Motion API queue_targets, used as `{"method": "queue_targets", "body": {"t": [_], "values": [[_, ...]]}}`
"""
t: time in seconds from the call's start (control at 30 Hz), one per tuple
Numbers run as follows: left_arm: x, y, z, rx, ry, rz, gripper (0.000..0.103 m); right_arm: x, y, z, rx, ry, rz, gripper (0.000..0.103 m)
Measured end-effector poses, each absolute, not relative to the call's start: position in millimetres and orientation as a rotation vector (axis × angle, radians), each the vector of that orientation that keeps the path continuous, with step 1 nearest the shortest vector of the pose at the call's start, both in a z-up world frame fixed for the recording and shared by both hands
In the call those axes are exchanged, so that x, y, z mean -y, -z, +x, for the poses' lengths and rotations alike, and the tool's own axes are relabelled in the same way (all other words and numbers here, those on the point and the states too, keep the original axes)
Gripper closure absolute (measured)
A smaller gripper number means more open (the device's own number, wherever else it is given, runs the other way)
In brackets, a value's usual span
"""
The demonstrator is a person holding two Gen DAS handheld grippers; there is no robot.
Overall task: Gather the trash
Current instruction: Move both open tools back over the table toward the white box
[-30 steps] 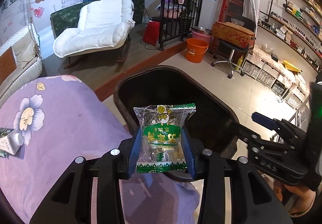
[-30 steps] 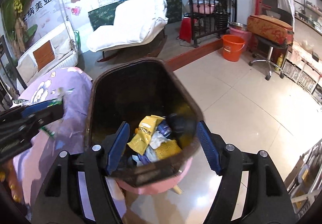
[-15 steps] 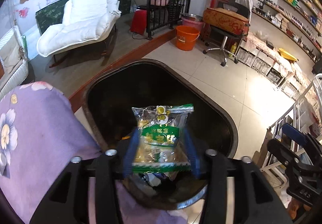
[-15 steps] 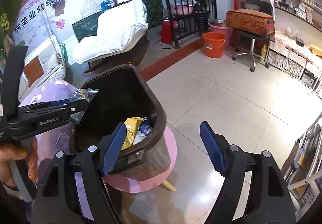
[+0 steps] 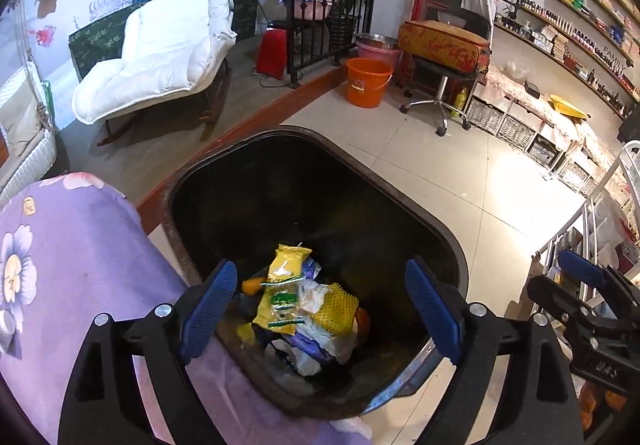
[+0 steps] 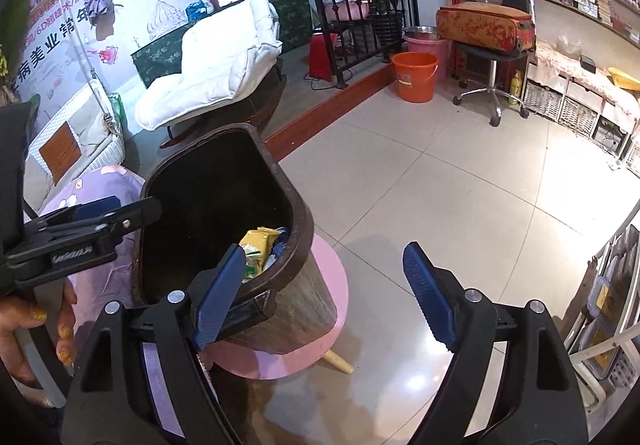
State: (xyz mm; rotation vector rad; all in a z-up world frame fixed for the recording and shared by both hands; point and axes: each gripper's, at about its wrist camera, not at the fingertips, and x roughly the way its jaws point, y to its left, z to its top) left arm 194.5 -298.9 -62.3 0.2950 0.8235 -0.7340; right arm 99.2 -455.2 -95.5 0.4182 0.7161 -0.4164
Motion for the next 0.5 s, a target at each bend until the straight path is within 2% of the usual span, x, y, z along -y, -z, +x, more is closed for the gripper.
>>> {"method": "queue_targets", "body": {"t": [0.5], "values": [[215.6,41.5,162.9,-0.745,0.612,0.217,0.016,409.7,80.1,122.4,-0.708,0.284,0.344,0.022]]}}
